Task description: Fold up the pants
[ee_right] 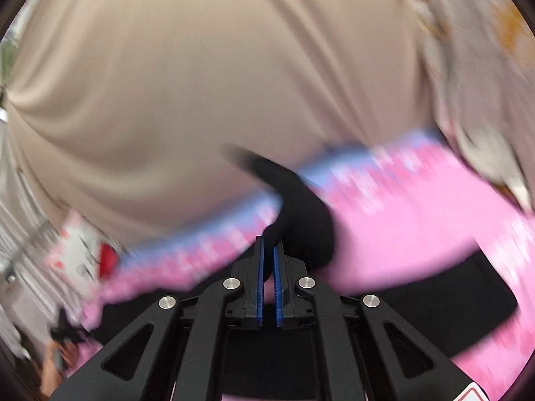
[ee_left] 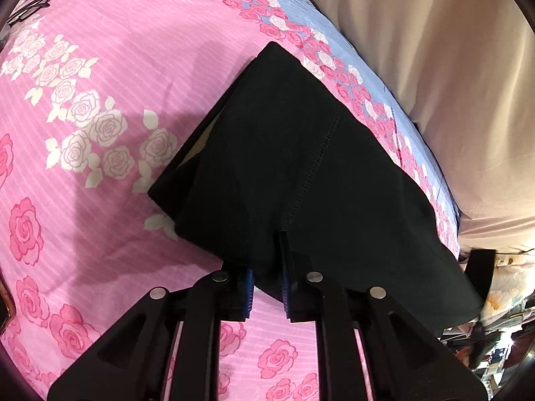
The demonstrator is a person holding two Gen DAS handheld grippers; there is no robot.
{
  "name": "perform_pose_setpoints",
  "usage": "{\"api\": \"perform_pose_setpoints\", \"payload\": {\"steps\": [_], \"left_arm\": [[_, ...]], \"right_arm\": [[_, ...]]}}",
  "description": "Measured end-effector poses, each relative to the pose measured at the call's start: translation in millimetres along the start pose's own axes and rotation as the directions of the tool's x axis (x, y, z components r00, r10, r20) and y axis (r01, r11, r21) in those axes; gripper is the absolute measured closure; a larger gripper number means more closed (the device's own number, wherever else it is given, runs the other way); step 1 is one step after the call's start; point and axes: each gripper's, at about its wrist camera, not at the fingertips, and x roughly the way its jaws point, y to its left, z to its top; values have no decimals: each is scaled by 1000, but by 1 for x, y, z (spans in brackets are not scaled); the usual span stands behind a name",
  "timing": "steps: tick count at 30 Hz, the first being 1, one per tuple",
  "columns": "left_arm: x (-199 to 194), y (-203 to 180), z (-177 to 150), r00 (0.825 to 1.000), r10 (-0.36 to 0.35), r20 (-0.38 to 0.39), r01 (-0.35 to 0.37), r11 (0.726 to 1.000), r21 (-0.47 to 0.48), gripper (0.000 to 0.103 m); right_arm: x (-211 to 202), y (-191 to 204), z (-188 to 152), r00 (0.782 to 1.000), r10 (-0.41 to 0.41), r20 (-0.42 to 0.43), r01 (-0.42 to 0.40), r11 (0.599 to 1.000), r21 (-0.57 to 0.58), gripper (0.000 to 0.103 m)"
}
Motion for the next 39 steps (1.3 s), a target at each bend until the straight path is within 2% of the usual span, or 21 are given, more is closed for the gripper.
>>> {"api": "perform_pose_setpoints", "payload": {"steps": [4,5,7,8,9,12,14,16,18,19,20,23,24,25,27,29,30,33,35,36,39], "left_arm": [[0,3,2,1000,-7,-25,7,1000,-8,90],[0,3,3,1000,-3,-31,3,1000,-6,90],[0,0,4,999,16,-37,-16,1000,5,89],[0,-2,4,999,27,-37,-26,1000,10,89],[0,-3,4,999,36,-36,-35,999,11,89],[-7,-13,-4,995,97,-10,-96,995,30,82],[-16,-24,-13,983,178,36,-180,981,70,69],[-30,-36,-22,945,301,126,-315,944,103,61],[-49,-46,-30,871,425,245,-459,883,101,46],[-58,-49,-33,839,460,290,-502,860,87,32],[-67,-51,-34,815,480,326,-527,847,73,27],[-91,-63,-40,779,483,400,-551,831,69,27],[-95,-75,-44,767,475,431,-564,820,99,27],[-96,-86,-48,761,465,452,-571,811,128,27],[-91,-117,-58,767,418,487,-569,795,213,25],[-82,-143,-66,790,367,491,-545,788,288,15],[-70,-164,-74,814,326,480,-518,782,348,15],[-40,-205,-92,857,258,446,-468,750,467,15],[-14,-230,-106,887,224,403,-427,730,534,15],[-2,-237,-112,901,213,378,-404,729,553,15],[44,-257,-128,942,204,268,-329,723,608,15]], "right_arm": [[11,-69,-70,970,-140,-200,170,975,141,96],[8,-77,-78,963,-161,-215,197,968,158,99],[-12,-87,-77,980,-124,-157,160,956,245,87],[-24,-85,-71,978,-172,-120,196,954,226,81],[-33,-77,-65,971,-223,-90,237,954,182,70],[-39,-34,-57,957,-284,-59,281,959,-46,60],[-27,18,-66,947,-317,-57,282,902,-328,50],[-7,64,-87,938,-343,-52,254,781,-571,49],[16,94,-109,942,-319,-103,163,706,-689,49],[26,100,-116,945,-294,-146,110,702,-704,50],[38,105,-122,941,-281,-188,65,695,-716,54],[61,93,-134,912,-348,-218,78,668,-740,60],[60,87,-129,920,-317,-232,63,701,-710,83],[58,78,-118,921,-289,-261,52,756,-652,87],[46,61,-94,934,-175,-312,-10,859,-512,96],[29,46,-72,948,-156,-277,25,906,-422,96],[22,39,-63,955,-131,-265,25,929,-369,96],[-22,-25,-19,985,-44,-166,36,998,-51,96],[-33,-66,-5,992,-40,-116,57,988,144,95],[-38,-97,-3,990,-91,-108,114,968,223,95],[-27,-152,-13,945,-279,-172,316,916,249,94]]}}
